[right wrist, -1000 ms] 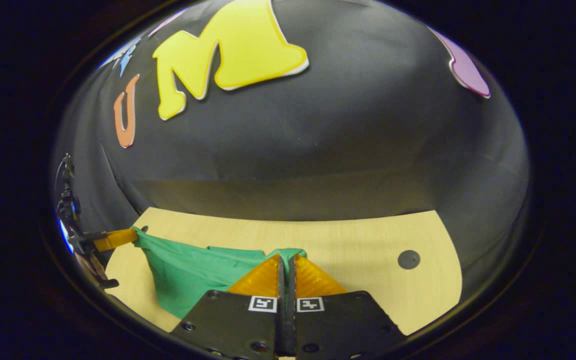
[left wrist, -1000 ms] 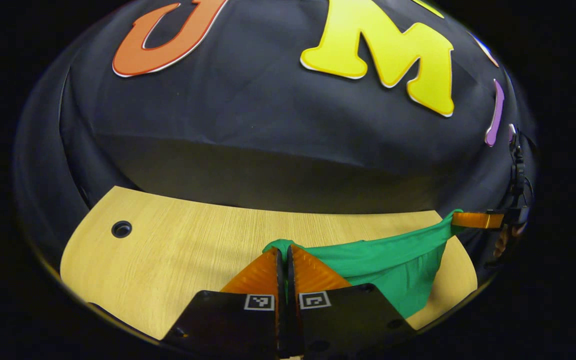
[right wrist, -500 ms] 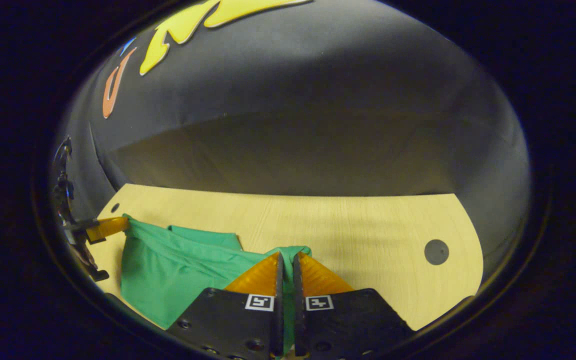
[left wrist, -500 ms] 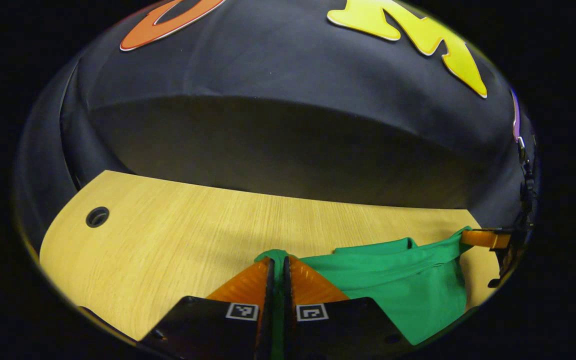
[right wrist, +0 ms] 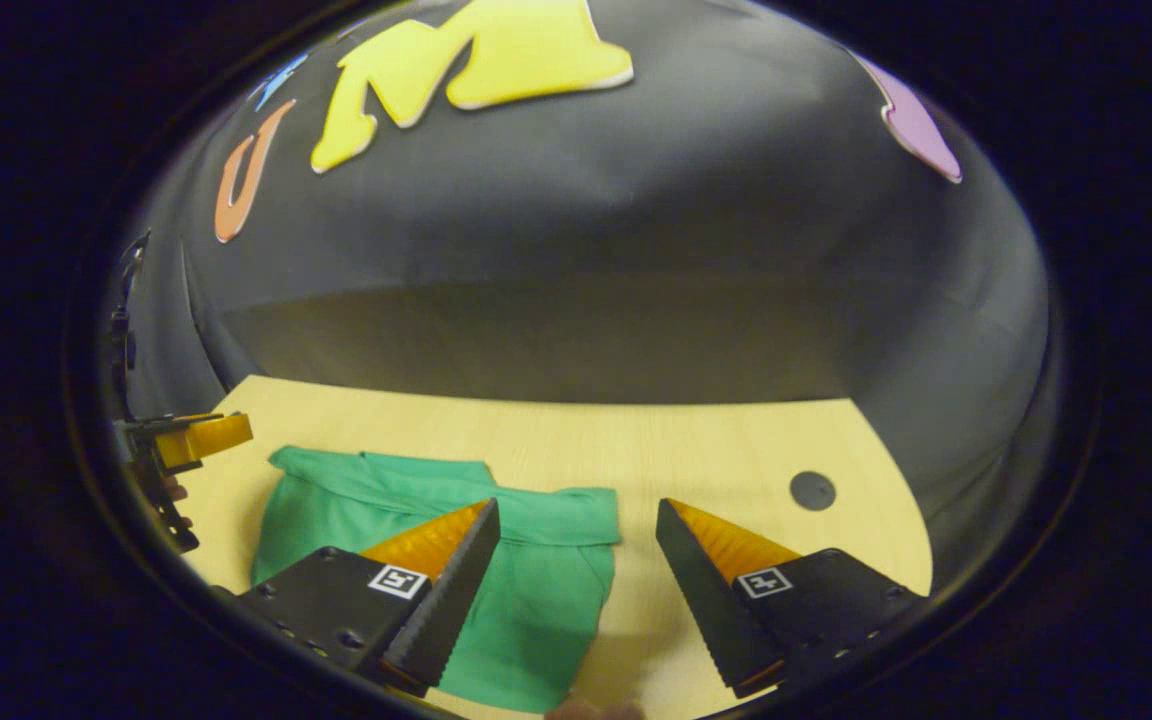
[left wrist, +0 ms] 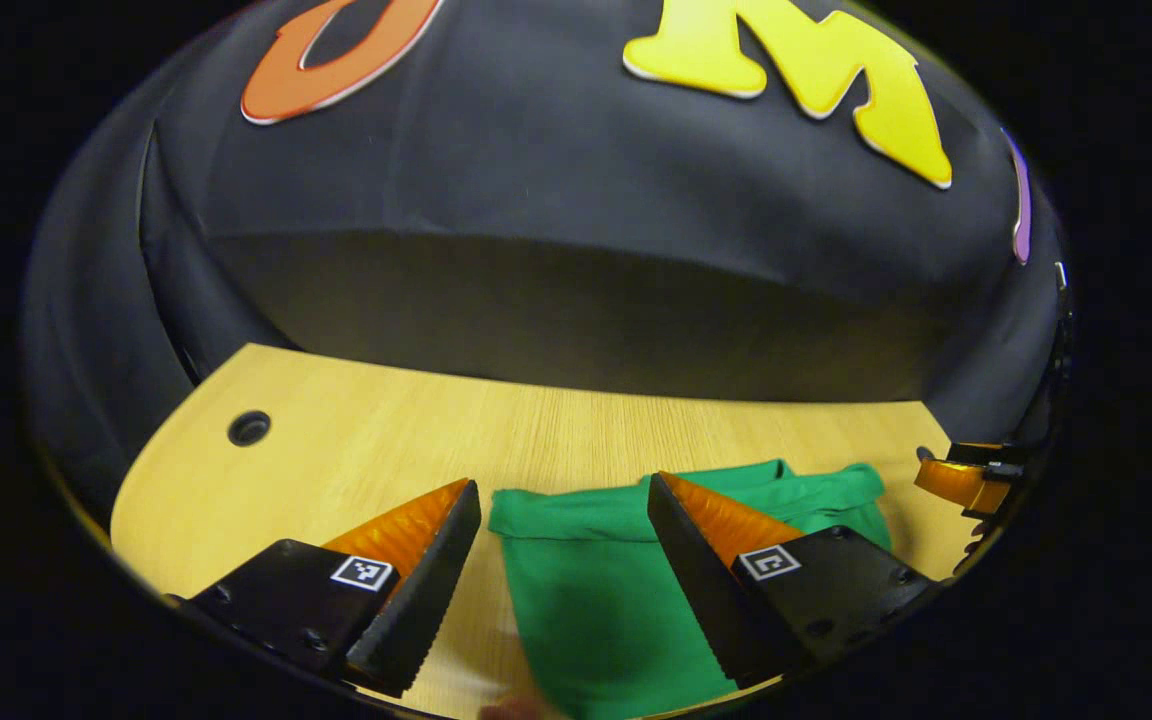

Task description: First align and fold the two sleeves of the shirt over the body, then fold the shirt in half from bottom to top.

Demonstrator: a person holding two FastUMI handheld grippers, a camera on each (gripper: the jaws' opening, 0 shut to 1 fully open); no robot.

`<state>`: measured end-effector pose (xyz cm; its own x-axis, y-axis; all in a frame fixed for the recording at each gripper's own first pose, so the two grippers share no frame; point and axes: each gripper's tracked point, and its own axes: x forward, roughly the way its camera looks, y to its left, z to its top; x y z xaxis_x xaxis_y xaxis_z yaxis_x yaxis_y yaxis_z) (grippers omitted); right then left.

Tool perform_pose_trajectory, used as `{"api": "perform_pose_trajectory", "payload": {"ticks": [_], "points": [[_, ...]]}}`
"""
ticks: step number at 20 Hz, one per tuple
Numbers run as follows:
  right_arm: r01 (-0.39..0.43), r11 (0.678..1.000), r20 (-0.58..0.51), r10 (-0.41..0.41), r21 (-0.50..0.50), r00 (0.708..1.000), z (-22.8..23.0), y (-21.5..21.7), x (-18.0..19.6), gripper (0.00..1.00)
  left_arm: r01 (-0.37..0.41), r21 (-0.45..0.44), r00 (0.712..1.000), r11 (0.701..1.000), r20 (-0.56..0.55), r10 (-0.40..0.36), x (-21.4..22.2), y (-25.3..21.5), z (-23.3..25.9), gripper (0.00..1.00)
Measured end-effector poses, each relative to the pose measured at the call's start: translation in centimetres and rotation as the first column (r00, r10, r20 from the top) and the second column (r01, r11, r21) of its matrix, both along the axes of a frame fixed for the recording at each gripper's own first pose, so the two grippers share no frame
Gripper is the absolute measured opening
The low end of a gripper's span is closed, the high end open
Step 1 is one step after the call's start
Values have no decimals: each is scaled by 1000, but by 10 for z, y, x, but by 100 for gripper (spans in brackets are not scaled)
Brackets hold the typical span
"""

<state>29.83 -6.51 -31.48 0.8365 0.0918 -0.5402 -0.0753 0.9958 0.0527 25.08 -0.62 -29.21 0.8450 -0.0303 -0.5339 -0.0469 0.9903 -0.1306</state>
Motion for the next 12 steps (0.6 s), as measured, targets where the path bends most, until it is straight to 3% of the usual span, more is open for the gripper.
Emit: {"api": "perform_pose_trajectory", "payload": {"ticks": [5, 6, 9, 12], "points": [[4, 1000, 214, -3, -5, 977, 133, 23, -56, 93, -10, 83, 968, 997, 252, -11, -49, 13, 153, 100], [10, 1000, 253, -6, -12, 967, 157, 27, -73, 96, -5, 97, 959, 995, 283, -23, -66, 8, 177, 100], [20, 1000, 365, -12, -18, 931, 222, 39, -126, 99, -18, 110, 931, 994, 364, -23, -114, 3, 236, 100], [23, 1000, 391, -19, -7, 920, 258, 46, -174, 97, -40, 118, 905, 992, 425, -14, -165, 0, 281, 100]]}}
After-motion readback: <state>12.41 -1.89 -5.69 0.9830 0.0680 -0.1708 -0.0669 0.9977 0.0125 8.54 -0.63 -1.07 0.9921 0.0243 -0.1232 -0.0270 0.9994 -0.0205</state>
